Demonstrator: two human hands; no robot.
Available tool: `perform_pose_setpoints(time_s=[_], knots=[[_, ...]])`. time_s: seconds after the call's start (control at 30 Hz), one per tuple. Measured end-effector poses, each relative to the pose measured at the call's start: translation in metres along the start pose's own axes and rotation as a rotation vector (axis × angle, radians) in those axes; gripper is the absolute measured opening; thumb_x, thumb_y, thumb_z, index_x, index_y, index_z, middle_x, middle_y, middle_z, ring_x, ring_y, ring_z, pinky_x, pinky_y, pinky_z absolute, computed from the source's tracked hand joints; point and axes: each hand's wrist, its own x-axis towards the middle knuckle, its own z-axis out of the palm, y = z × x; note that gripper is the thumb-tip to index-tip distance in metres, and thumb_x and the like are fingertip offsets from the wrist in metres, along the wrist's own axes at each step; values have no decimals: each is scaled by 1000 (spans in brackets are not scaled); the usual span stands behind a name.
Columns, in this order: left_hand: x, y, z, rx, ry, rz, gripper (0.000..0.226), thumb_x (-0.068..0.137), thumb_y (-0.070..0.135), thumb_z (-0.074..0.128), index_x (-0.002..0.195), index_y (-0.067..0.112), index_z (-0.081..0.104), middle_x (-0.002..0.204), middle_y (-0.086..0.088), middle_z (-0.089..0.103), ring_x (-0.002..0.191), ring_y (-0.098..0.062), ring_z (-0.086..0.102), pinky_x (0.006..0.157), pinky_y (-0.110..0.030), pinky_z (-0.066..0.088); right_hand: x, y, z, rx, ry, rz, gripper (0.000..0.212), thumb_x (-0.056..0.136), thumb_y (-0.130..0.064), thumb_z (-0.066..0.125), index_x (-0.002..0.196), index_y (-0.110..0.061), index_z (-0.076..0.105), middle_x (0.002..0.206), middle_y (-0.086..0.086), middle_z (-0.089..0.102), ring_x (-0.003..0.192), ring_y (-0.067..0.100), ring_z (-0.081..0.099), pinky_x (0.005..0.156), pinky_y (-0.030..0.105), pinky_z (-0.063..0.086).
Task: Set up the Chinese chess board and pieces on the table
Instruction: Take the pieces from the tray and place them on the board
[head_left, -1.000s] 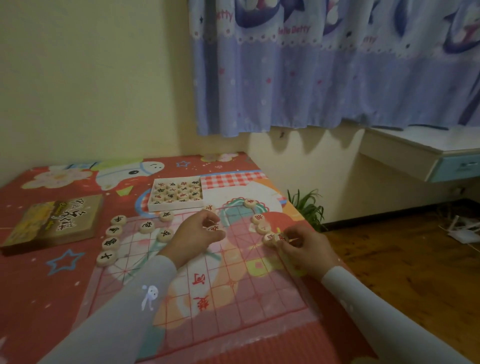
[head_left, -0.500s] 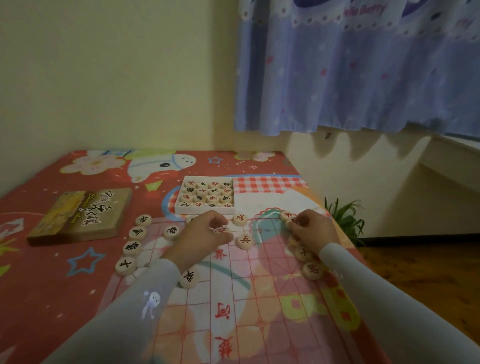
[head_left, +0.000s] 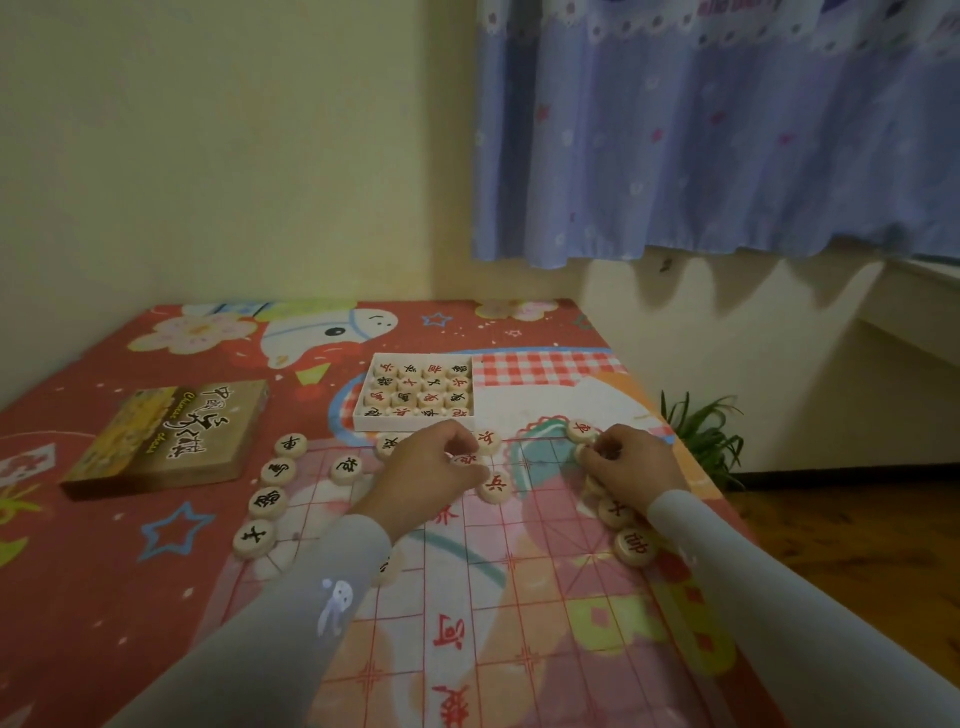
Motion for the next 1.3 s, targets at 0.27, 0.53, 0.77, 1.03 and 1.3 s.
perform_pose_setpoints(time_s=[0.27, 0.53, 0.77, 1.03, 1.3], knots=[[42, 31, 50, 371, -76, 245, 11, 82, 14, 61, 93, 15, 57, 95, -1, 58, 86, -18, 54, 70, -29, 46, 7, 5, -6, 124, 102, -1, 21, 91, -31, 53, 98, -18, 68, 98, -2, 69, 85, 15, 62, 72, 27, 49], [57, 19, 77, 787, -48, 369, 25, 93, 36, 49, 104, 16, 58, 102, -6, 63, 102, -28, 48, 85, -38, 38, 21, 5, -16, 119, 138, -39, 20, 92, -26, 53, 96, -15, 69, 94, -3, 68, 81, 13, 60, 72, 25, 45], [73, 10, 28, 617, 64, 308, 24, 93, 30, 50, 100, 15, 67, 98, -5, 63, 97, -23, 53, 83, -34, 44, 39, -36, 1, 173, 87, -153, 18, 92, -27, 54, 96, -17, 68, 90, -8, 65, 75, 6, 57, 60, 9, 36], [112, -36, -64, 759, 98, 31, 16, 87, 16, 54, 98, 14, 65, 102, -7, 68, 96, -28, 60, 78, -32, 49, 63, -114, 39, 106, -150, -400, 19, 90, -34, 60, 101, -20, 69, 102, -7, 66, 89, 9, 61, 76, 23, 45], [154, -57, -93, 989, -54, 32, 17, 83, 13, 56, 97, 12, 66, 100, -8, 67, 94, -28, 62, 81, -35, 53, 105, -174, 83, -216, -322, -424, 22, 87, -23, 58, 106, -19, 67, 110, 1, 65, 98, 20, 59, 83, 30, 51]])
